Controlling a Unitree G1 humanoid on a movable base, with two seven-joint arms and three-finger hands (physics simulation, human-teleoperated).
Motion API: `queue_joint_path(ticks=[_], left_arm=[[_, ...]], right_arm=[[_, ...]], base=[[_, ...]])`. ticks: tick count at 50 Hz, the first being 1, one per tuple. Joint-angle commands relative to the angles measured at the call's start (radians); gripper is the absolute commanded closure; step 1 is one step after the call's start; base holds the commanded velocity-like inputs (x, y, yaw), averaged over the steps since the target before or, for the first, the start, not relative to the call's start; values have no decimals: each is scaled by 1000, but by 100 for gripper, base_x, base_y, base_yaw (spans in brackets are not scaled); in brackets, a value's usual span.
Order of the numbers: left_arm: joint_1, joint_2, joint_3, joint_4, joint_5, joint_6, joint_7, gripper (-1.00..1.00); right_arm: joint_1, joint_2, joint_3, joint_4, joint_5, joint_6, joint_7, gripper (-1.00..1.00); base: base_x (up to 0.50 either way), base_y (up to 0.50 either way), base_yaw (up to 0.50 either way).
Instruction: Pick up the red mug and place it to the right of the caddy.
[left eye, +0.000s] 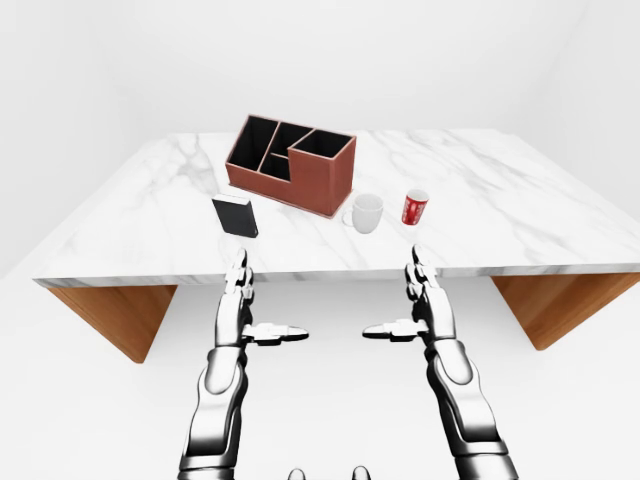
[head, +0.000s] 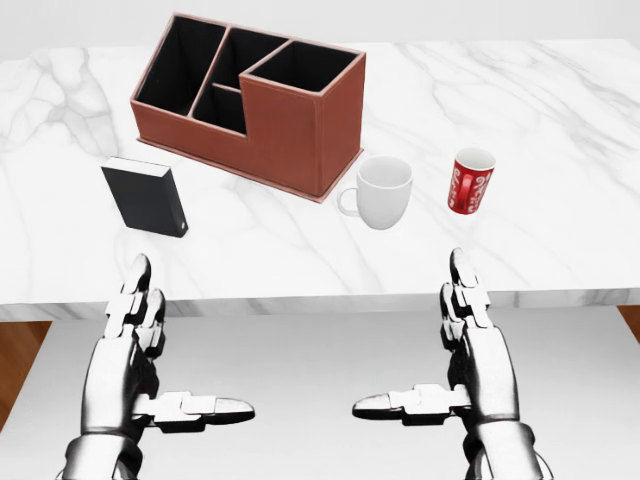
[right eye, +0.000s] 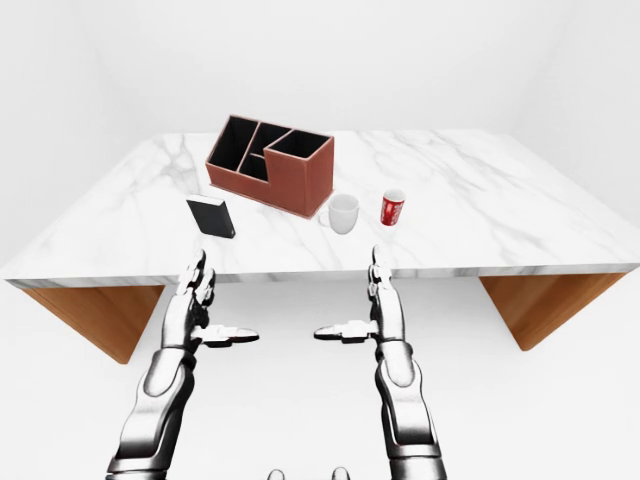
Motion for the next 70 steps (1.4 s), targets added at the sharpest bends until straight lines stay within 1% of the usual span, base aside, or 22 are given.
queue_joint_path(ticks=[1, 2, 4, 5, 6, 7, 13, 18, 19, 23, 28, 37, 43, 49, 57, 62, 67, 70], left_arm=[[22, 12, 31, -75, -19, 35, -30, -100], [24, 12, 31, -78, -19, 35, -31, -100], [39, 12, 31, -128, -22, 63, -33, -100], [47, 12, 33, -145, -24, 66, -35, -100], [54, 11, 33, -161, -25, 72, -37, -100], [60, 11, 33, -178, -25, 75, -38, -100], [106, 13, 56, -319, -39, 75, -58, -100], [130, 6, 58, -385, -34, 75, -65, -100], [147, 5, 58, -431, -34, 75, -68, -100], [176, -1, 62, -506, -27, 75, -74, -100], [193, -7, 79, -561, -32, 75, -85, -100], [222, -16, 54, -624, -17, 75, -90, -100], [230, -17, 60, -652, -19, 75, -97, -100], [248, -21, 65, -693, -21, 75, -103, -100], [266, -26, 65, -730, -22, 75, -112, -100], [275, -30, 68, -748, -24, 75, -118, -100], [291, -31, 51, -773, -15, 75, -118, -100], [291, -31, 51, -779, -16, 75, -118, -100]], right_arm=[[15, -14, -21, -36, -5, 10, 30, -100], [20, -14, -19, -47, -14, 10, 28, -100], [32, -10, -18, -82, -8, 31, 34, -100], [36, -9, -19, -95, -6, 39, 33, -100], [41, -5, -22, -116, 28, 75, 51, -100], [46, -4, -23, -134, 46, 90, 60, -100], [68, -10, -25, -196, 23, 90, 51, -100], [87, -8, -26, -250, 23, 90, 56, -100], [100, -8, -29, -288, 28, 90, 59, -100], [134, -5, -35, -387, 36, 90, 66, -100], [167, -1, -47, -479, 45, 90, 79, -100], [208, 8, -55, -586, 29, 90, 88, -100], [223, 14, -49, -623, 15, 90, 83, -100], [244, 13, -38, -638, 19, 90, 101, -100], [254, 17, -59, -676, 42, 90, 119, -100], [264, 20, -65, -692, 58, 90, 136, -100], [257, 21, -69, -674, 55, 90, 133, -100], [256, 22, -70, -677, 60, 90, 134, -100]], base=[[0, 0, 0], [0, 0, 0], [0, 0, 0], [0, 0, 0], [0, 0, 0], [0, 0, 0], [0, 0, 0], [0, 0, 0], [0, 0, 0], [0, 0, 0], [0, 0, 0], [0, 0, 0], [0, 0, 0], [0, 0, 0], [0, 0, 0], [32, 0, 0], [47, 0, 0], [47, 0, 0]])
